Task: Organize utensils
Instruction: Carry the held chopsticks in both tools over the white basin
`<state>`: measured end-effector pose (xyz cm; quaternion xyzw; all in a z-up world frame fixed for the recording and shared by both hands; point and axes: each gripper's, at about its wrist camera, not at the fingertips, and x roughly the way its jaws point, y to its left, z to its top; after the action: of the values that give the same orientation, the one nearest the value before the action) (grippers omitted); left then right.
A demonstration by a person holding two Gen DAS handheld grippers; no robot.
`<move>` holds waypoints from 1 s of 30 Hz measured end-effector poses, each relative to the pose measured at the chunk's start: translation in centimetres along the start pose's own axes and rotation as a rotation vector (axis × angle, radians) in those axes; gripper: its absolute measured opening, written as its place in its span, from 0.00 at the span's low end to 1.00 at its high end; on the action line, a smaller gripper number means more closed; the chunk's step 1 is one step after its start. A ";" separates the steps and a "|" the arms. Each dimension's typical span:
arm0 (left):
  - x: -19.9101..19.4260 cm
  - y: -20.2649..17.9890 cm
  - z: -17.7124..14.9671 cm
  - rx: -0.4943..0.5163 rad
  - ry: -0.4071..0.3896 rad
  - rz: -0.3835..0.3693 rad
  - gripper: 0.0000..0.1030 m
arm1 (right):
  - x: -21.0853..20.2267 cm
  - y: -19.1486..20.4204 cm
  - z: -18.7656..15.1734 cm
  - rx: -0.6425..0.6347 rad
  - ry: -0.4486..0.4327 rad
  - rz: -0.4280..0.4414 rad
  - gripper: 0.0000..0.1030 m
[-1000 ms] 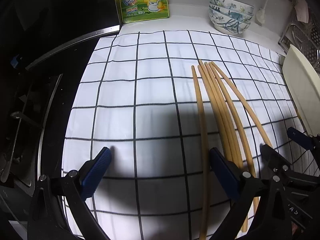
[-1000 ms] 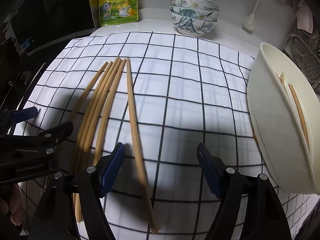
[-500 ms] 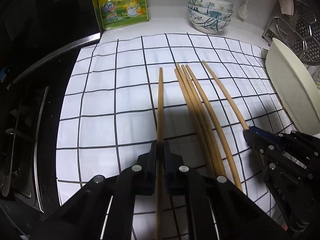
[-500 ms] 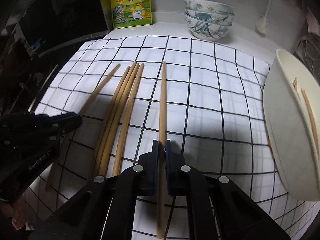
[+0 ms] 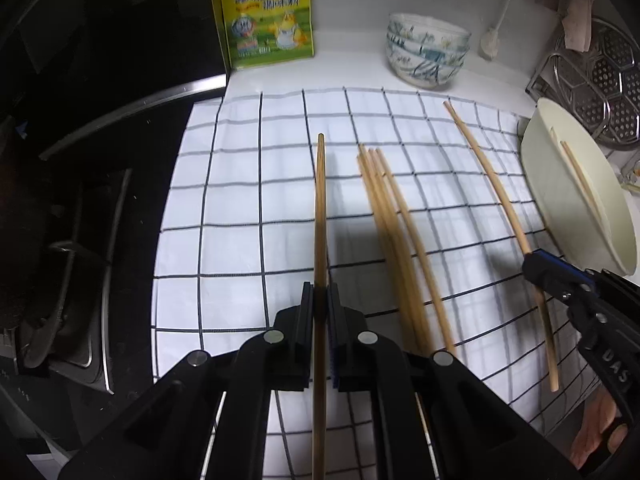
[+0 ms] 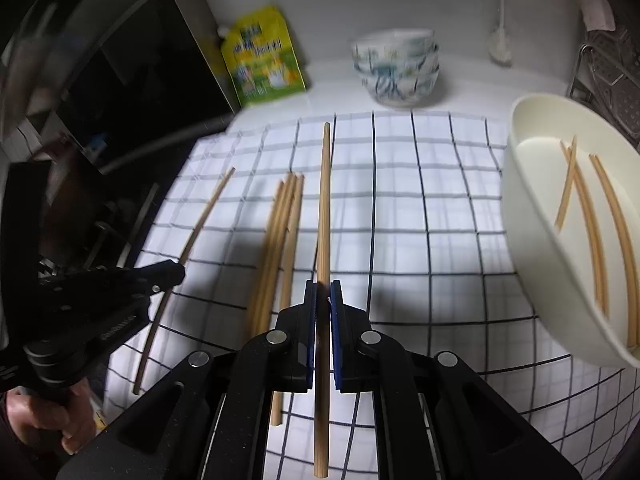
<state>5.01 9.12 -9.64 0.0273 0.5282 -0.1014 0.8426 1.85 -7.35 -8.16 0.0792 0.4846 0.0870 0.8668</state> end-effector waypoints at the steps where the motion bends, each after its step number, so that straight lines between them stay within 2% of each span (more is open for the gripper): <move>1: -0.5 -0.3 0.2 -0.001 -0.007 0.000 0.07 | -0.6 -0.2 0.2 0.001 -0.007 0.009 0.06; 6: -2.7 -2.8 1.3 -0.004 -0.042 -0.018 0.07 | -4.2 -2.2 1.0 0.003 -0.058 0.022 0.06; 10: -4.5 -6.2 2.8 0.007 -0.086 -0.036 0.07 | -7.1 -5.0 1.6 0.026 -0.106 0.019 0.06; 20: -6.5 -17.1 7.1 0.095 -0.154 -0.146 0.07 | -12.4 -15.5 3.2 0.116 -0.188 -0.073 0.06; 26: -6.3 -24.1 10.3 0.174 -0.185 -0.201 0.07 | -13.1 -22.6 3.4 0.210 -0.197 -0.116 0.06; 30: -4.8 -28.6 11.5 0.227 -0.168 -0.223 0.07 | -12.3 -25.6 3.4 0.244 -0.174 -0.136 0.06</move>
<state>7.48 -19.95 1.49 0.0551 0.4410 -0.2550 0.8588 0.30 -35.23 -1.86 0.1580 0.4189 -0.0384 0.8934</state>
